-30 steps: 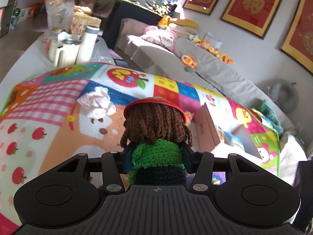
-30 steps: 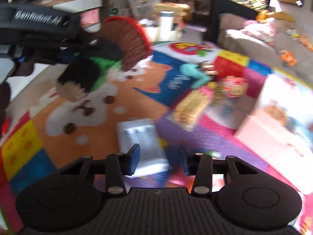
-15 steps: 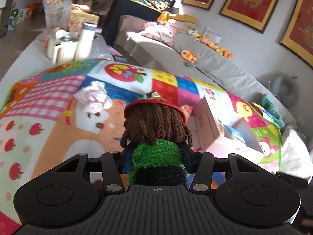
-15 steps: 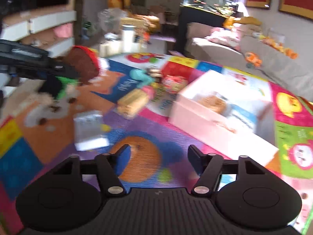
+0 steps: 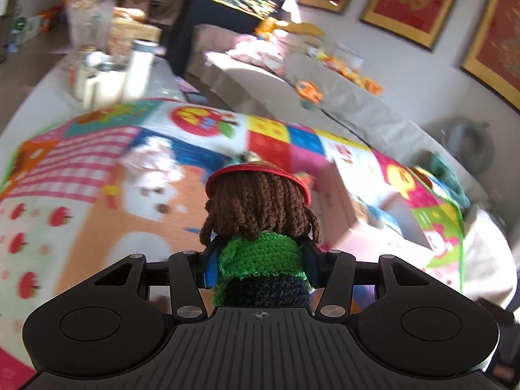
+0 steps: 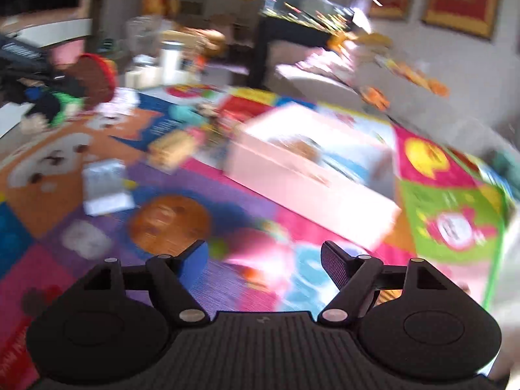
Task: Organize objects
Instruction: 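Grasp the pink pig toy with the right gripper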
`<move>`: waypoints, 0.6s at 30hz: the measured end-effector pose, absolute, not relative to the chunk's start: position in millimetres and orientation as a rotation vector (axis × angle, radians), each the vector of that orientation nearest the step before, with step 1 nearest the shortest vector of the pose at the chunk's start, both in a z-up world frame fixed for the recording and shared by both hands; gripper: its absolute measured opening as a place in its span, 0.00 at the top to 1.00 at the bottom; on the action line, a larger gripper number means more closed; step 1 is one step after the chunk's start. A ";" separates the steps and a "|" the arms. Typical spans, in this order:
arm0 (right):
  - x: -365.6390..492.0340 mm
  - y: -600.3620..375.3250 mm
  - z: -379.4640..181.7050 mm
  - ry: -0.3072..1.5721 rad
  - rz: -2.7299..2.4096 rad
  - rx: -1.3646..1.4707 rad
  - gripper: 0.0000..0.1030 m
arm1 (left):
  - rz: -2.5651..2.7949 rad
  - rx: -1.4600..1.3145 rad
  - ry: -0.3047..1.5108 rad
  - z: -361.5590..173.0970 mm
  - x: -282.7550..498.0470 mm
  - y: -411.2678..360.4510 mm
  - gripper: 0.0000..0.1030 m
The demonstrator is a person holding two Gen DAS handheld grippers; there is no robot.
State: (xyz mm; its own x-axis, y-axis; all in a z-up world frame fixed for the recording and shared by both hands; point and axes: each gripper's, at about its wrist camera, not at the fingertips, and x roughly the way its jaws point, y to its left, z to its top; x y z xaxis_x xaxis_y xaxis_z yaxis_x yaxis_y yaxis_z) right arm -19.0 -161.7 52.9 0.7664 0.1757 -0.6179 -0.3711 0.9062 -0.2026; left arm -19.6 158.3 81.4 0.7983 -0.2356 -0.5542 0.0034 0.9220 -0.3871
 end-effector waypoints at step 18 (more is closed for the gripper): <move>38.3 -169.9 32.9 0.792 0.380 -0.094 0.54 | -0.313 -0.225 0.733 68.5 -13.0 76.5 0.48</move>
